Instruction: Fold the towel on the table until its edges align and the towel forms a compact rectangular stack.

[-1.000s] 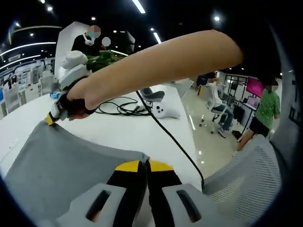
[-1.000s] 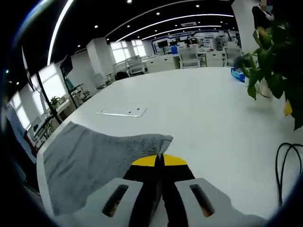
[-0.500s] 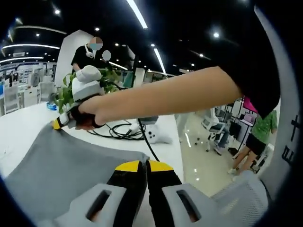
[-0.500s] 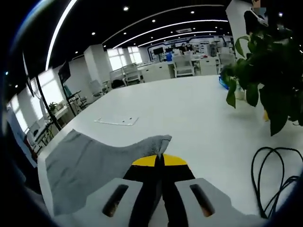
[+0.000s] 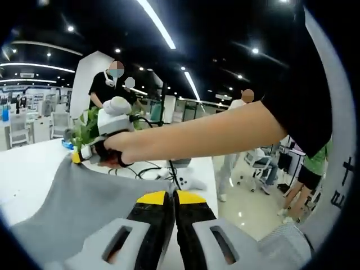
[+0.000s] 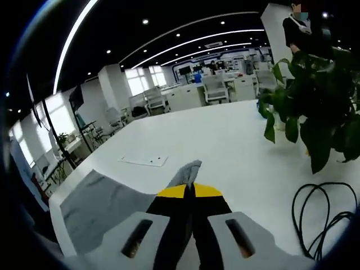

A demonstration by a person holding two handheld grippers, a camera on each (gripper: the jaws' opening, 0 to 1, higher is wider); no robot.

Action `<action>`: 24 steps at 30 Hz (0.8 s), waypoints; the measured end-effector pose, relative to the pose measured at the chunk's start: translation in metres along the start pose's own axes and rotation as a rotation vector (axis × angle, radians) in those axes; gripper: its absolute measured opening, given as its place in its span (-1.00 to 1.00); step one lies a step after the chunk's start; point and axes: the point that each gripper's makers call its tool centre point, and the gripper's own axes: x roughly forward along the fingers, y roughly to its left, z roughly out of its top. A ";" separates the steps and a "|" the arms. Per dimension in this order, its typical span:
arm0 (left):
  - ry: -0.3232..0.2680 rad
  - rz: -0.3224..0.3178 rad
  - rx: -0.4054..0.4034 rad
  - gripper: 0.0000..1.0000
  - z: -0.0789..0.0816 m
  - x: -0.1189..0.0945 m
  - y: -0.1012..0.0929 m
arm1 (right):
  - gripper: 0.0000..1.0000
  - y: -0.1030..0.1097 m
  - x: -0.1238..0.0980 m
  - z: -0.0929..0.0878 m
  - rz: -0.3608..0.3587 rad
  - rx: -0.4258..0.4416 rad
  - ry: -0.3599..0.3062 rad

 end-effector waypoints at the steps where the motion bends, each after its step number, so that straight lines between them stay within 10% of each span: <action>1: -0.003 0.006 0.003 -0.90 0.002 -0.004 0.001 | -1.00 0.004 0.001 0.002 0.005 -0.004 -0.001; 24: -0.081 0.258 -0.034 -0.90 0.021 -0.132 0.045 | -1.00 0.103 0.042 0.059 0.185 0.031 -0.052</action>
